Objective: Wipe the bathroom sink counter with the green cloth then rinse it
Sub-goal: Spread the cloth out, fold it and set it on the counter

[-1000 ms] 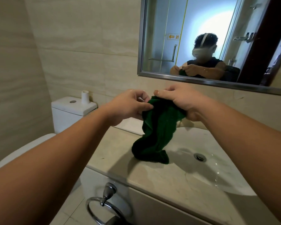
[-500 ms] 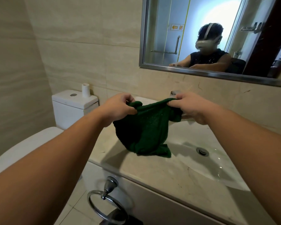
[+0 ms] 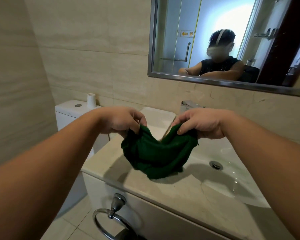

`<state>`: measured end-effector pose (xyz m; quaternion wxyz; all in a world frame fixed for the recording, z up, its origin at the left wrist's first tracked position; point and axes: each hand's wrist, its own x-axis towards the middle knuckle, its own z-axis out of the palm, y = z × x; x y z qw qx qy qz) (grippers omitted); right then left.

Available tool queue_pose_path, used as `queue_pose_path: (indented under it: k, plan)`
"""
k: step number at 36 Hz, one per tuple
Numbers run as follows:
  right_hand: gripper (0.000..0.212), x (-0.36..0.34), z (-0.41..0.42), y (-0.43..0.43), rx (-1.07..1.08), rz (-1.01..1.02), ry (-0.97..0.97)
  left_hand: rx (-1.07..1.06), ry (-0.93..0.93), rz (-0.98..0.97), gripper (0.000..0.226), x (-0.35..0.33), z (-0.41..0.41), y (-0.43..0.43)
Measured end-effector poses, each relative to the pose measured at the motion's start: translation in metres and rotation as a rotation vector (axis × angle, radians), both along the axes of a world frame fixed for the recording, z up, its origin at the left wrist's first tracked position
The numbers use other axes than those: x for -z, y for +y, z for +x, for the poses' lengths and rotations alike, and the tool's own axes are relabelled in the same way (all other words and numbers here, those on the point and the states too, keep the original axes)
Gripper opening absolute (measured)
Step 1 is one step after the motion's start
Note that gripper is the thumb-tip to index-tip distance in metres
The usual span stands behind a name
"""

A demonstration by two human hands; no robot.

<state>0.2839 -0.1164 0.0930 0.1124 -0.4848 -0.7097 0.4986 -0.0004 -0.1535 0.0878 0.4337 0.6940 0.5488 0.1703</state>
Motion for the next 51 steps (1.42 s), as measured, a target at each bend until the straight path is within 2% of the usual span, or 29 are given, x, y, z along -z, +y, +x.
queue_pose_path:
  k: [3, 4, 7, 10, 13, 16, 17, 19, 22, 24, 26, 31, 37, 40, 44, 48, 51]
  plan:
    - [0.012, -0.003, -0.009, 0.024, 0.254, 0.42, -0.146, -0.303, -0.075, 0.314, 0.016, -0.01, -0.005, 0.023]
    - [0.009, -0.007, -0.013, 0.03, 0.351, 0.548, -0.133, -0.414, -0.118, 0.432, 0.018, -0.014, -0.006, 0.031]
    - [0.01, -0.033, -0.021, 0.038, 0.553, 0.819, 0.049, -0.631, -0.256, 0.737, 0.026, -0.035, -0.004, 0.04]
    - [0.013, -0.06, -0.027, 0.033, 0.543, 0.975, 0.229, -0.624, -0.392, 0.87, 0.029, -0.06, -0.003, 0.04]
    - [0.013, -0.072, -0.03, 0.024, 0.463, 0.924, 0.381, -0.501, -0.47, 0.846, 0.022, -0.068, -0.007, 0.037]
    - [0.012, -0.066, -0.023, 0.022, 0.298, 0.666, 0.414, -0.308, -0.438, 0.621, 0.013, -0.059, -0.015, 0.027]
    - [0.016, -0.059, -0.02, 0.021, 0.216, 0.55, 0.367, -0.219, -0.391, 0.482, 0.011, -0.051, -0.019, 0.024]
    - [0.025, -0.043, -0.014, 0.017, 0.047, 0.304, 0.147, -0.04, -0.209, 0.179, 0.011, -0.03, -0.025, 0.02]
    - [0.017, -0.016, -0.01, 0.007, -0.227, 0.006, -0.249, 0.184, 0.081, -0.253, 0.023, 0.006, -0.028, 0.015]
    - [0.019, 0.002, -0.011, 0.003, -0.344, -0.117, -0.347, 0.269, 0.154, -0.418, 0.03, 0.027, -0.028, 0.011]
    - [0.02, 0.018, -0.013, 0.004, -0.4, -0.188, -0.365, 0.291, 0.149, -0.489, 0.033, 0.043, -0.032, 0.008]
    - [0.023, 0.042, -0.019, 0.017, -0.317, -0.165, -0.332, 0.148, 0.102, -0.445, 0.027, 0.058, -0.049, 0.009]
    - [0.018, 0.06, -0.031, 0.046, -0.038, 0.07, -0.25, -0.235, 0.056, -0.079, 0.015, 0.068, -0.06, 0.032]
    - [0.015, 0.071, -0.04, 0.059, 0.05, 0.137, -0.201, -0.344, 0.03, 0.009, 0.013, 0.073, -0.061, 0.049]
    - [0.011, 0.082, -0.053, 0.078, 0.148, 0.224, -0.132, -0.462, 0.088, 0.127, 0.007, 0.077, -0.063, 0.07]
    - [0.013, 0.087, -0.058, 0.093, 0.191, 0.3, -0.183, -0.522, 0.16, 0.19, 0.004, 0.087, -0.068, 0.091]
    - [0.03, 0.09, -0.057, 0.102, 0.152, 0.37, -0.314, -0.532, 0.244, 0.237, 0.006, 0.094, -0.07, 0.103]
